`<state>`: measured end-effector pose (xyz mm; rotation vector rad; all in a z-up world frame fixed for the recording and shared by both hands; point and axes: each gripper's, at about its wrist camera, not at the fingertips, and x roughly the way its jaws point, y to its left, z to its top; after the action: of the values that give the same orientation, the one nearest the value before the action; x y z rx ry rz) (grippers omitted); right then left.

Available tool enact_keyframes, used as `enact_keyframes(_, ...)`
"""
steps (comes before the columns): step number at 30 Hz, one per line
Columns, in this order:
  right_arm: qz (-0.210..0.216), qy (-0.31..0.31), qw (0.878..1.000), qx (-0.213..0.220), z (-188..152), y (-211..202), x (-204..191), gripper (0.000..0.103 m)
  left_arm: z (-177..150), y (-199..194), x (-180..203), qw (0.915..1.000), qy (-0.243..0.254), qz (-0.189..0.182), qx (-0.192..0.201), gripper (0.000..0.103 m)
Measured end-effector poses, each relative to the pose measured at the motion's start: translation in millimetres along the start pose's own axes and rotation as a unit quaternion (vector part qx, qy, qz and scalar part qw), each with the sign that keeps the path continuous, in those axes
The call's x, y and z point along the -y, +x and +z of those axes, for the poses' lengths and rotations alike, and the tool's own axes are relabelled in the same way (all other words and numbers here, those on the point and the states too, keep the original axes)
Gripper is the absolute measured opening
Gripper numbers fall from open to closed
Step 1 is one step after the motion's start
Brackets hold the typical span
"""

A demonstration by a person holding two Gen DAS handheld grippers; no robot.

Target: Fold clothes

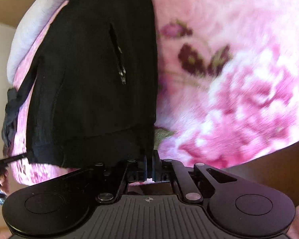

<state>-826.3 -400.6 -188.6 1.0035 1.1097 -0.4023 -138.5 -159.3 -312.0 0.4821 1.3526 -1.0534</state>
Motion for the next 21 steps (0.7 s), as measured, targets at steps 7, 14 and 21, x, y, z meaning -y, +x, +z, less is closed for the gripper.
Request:
enact_keyframes(7,-0.044,-0.048,0.998,0.002,5.1,-11.0,-14.5,0.002,-28.2,18.9,5.9,0.9997,0.002,-0.023,-0.003,0.003)
enact_keyframes(14,-0.114,-0.078,0.988,0.07,-27.9,-8.8,-28.8,0.026,-38.2,16.6,2.9,0.9981,0.057,-0.012,0.02,0.013)
enact_keyframes(21,-0.13,-0.145,0.946,0.259,-59.9,-17.8,-53.0,0.058,-56.2,6.3,-1.7,0.9828,0.097,0.015,0.156,0.023)
